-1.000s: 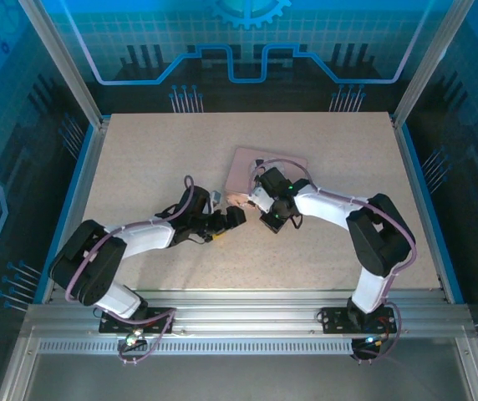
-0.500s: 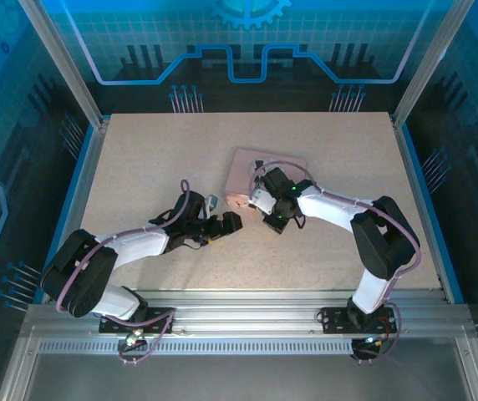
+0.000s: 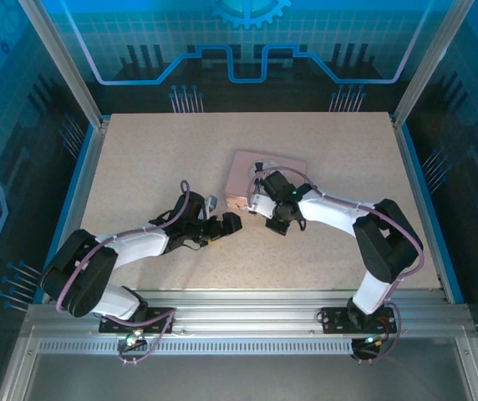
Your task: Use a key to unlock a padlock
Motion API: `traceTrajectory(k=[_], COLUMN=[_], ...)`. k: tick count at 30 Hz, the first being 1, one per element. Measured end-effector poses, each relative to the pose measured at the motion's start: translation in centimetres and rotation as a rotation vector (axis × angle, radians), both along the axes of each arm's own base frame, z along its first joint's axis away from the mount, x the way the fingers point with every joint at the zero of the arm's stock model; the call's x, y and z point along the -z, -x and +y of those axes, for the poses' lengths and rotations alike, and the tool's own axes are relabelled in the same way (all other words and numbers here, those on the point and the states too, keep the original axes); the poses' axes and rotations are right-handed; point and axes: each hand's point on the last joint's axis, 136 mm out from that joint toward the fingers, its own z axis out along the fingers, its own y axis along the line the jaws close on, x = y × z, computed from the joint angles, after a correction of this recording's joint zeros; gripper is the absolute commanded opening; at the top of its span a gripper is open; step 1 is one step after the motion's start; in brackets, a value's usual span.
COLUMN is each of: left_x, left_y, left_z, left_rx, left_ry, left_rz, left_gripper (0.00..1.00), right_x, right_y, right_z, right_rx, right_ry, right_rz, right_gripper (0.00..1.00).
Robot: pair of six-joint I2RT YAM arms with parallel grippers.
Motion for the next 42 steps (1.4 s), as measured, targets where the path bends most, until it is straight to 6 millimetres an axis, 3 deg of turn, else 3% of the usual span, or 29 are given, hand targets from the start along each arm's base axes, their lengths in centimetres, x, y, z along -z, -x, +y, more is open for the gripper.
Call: traceTrajectory(k=[16,31,36,42], left_x=[-0.3,0.0,-0.9,-1.9], left_y=[-0.3,0.3,0.4,0.4], left_z=[-0.1,0.5,0.4,1.1], left_rx=[-0.004,-0.017,-0.012,-0.041], left_ry=[0.012,0.001,0.017,0.013], left_rz=[-0.014,-0.011,-0.035,-0.071], left_gripper=[0.99,0.99,0.99,0.99], right_x=[-0.8,-0.2,-1.3,-4.6], right_y=[-0.8,-0.4,0.1,1.1], right_z=[1.5,3.4,3.3,3.0], right_rx=[-0.119,-0.151,-0.123,-0.086], right_ry=[0.025,0.022,-0.014,-0.087], right_rz=[-0.089,-0.094,-0.118,-0.175], right_gripper=[0.0,0.0,0.0,0.0])
